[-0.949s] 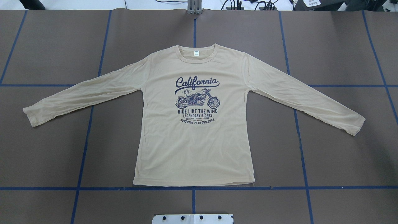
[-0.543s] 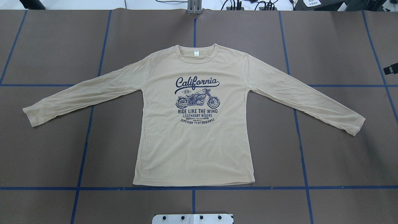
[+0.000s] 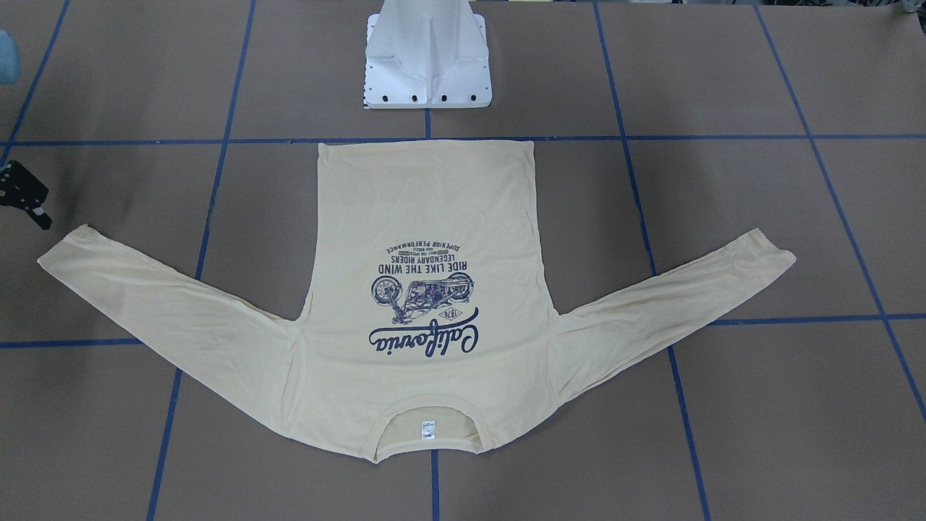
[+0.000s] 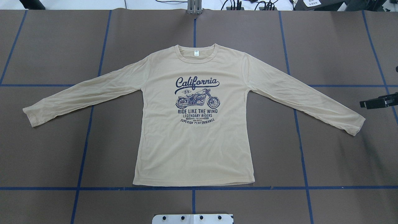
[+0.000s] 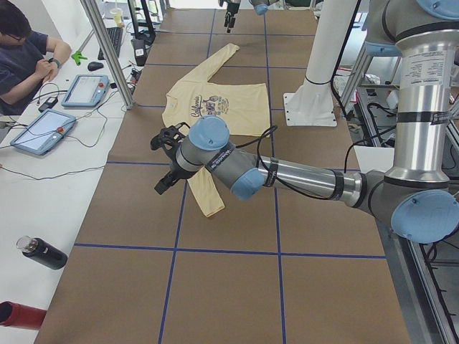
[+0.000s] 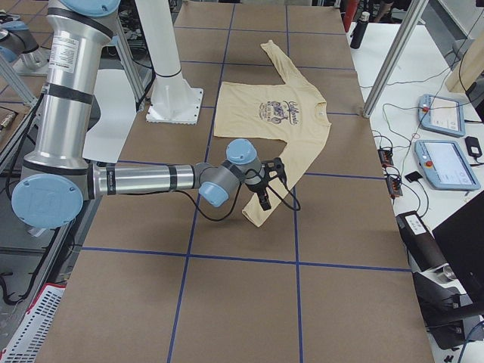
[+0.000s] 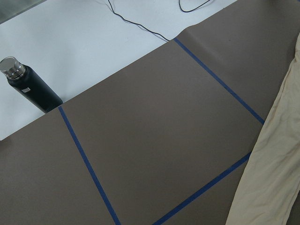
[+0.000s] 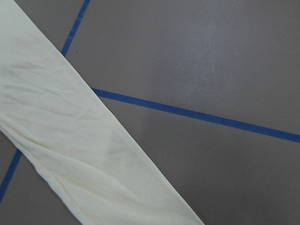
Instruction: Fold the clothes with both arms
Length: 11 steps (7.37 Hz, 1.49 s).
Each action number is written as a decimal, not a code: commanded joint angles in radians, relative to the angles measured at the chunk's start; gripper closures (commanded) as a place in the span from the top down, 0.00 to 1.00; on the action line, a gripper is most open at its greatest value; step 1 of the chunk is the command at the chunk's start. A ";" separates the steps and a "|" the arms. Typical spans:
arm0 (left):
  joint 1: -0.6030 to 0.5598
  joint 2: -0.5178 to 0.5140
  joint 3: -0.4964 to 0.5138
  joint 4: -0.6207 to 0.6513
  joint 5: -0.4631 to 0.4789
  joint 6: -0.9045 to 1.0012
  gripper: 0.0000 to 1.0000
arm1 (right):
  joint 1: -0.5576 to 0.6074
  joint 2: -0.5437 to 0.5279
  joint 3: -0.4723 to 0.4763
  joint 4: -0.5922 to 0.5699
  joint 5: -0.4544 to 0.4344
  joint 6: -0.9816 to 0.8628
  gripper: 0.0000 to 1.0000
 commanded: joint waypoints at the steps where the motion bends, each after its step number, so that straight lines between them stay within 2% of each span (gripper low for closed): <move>1: 0.000 0.004 0.001 -0.001 0.000 0.000 1.00 | -0.051 0.005 -0.121 0.151 -0.051 0.051 0.82; 2: 0.000 0.005 0.001 -0.001 0.000 0.000 1.00 | -0.082 0.004 -0.131 0.153 -0.084 0.053 0.77; 4: 0.000 0.005 0.003 -0.003 0.000 0.000 1.00 | -0.131 0.004 -0.149 0.158 -0.148 0.053 0.77; 11: 0.000 0.023 -0.003 -0.003 0.002 0.002 1.00 | -0.171 -0.007 -0.184 0.164 -0.196 0.052 0.64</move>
